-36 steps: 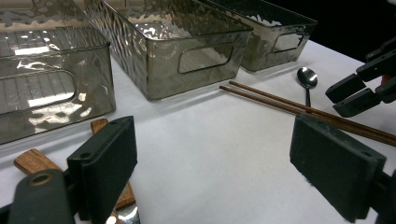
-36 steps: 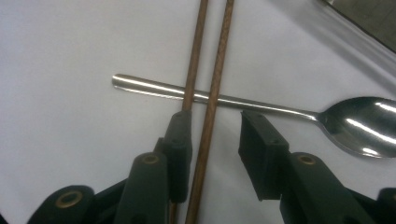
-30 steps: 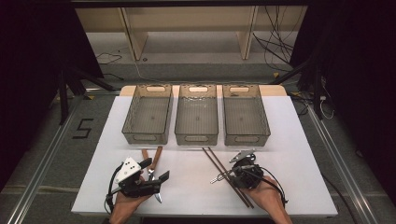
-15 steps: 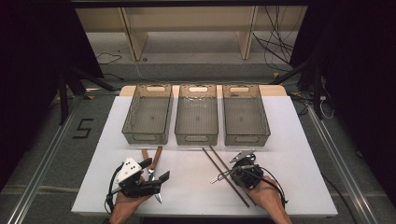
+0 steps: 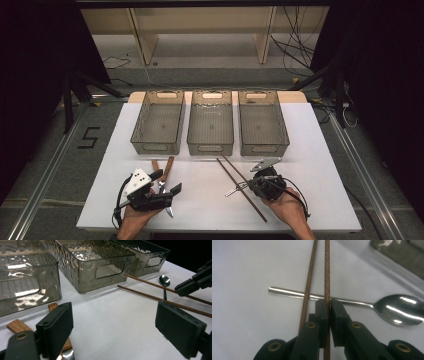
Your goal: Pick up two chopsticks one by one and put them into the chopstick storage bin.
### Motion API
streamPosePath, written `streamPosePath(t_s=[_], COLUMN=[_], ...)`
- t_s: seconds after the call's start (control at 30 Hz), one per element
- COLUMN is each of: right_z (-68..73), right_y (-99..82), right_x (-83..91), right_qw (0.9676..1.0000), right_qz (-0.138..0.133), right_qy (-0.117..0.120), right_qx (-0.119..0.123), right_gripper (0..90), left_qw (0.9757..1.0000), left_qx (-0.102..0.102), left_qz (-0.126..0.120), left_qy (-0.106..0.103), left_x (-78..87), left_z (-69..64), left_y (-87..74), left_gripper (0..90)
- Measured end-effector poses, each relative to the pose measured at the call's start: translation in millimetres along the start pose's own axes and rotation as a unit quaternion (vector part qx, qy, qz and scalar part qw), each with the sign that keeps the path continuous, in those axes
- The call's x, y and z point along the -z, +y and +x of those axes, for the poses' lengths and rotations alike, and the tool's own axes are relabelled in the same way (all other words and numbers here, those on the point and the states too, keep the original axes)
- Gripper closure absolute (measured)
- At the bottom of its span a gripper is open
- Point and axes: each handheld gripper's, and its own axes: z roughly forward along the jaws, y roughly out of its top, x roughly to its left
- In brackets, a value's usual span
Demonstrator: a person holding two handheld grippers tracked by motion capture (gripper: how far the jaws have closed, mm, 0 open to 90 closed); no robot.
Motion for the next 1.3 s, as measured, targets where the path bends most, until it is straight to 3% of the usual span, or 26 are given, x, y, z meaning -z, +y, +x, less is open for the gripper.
streamPosePath(t_s=[0.27,0.53,0.7,0.77,0.83,0.87,0.9,1.03,1.1,1.23,1.3], right_z=[3.0,24.7,33.8,36.1,38.0,38.0,39.2,40.1,41.6,43.7,44.1], right_y=[11.9,35.5,44.9,46.9,47.7,47.7,47.3,46.5,46.4,46.7,46.5], right_x=[23.3,30.3,29.9,30.4,30.8,30.8,30.5,30.3,29.8,28.4,28.0], right_qw=[0.9979,0.9925,0.9893,0.9879,0.987,0.987,0.9864,0.9854,0.9852,0.9844,0.9835], right_qz=[-0.059,-0.103,-0.122,-0.131,-0.136,-0.136,-0.141,-0.147,-0.148,-0.154,-0.159], right_qy=[0.026,0.058,0.069,0.072,0.073,0.073,0.071,0.072,0.07,0.069,0.07], right_qx=[0.005,0.031,0.042,0.043,0.044,0.044,0.045,0.047,0.049,0.052,0.052], right_gripper=[85.4,85.4,85.3,85.3,85.3,85.3,85.4,85.3,85.3,85.3,85.3], left_qw=[0.9995,0.9969,0.9913,0.9905,0.9868,0.9868,0.9844,0.9813,0.9768,0.9722,0.9676], left_qx=[0.021,0.051,0.091,0.095,0.117,0.117,0.132,0.151,0.171,0.191,0.207], left_qz=[-0.006,0.002,0.011,0.011,0.012,0.012,0.018,0.03,0.031,0.035,0.033], left_qy=[-0.025,-0.06,-0.095,-0.098,-0.111,-0.111,-0.115,-0.115,-0.125,-0.13,-0.14], left_x=[-4.3,-18.0,-36.9,-39.1,-48.6,-48.6,-55.1,-65.3,-69.7,-77.5,-79.9], left_z=[-7.6,-20.3,-30.3,-31.5,-34.6,-34.6,-34.9,-35.1,-35.7,-36.9,-36.2], left_y=[6.7,21.2,43.1,46.0,54.9,54.9,58.2,63.0,65.9,70.6,69.6], left_gripper=[14.7,15.5,15.9,16.2,16.7,17.0,17.1,19.7,21.7,28.4,37.1])
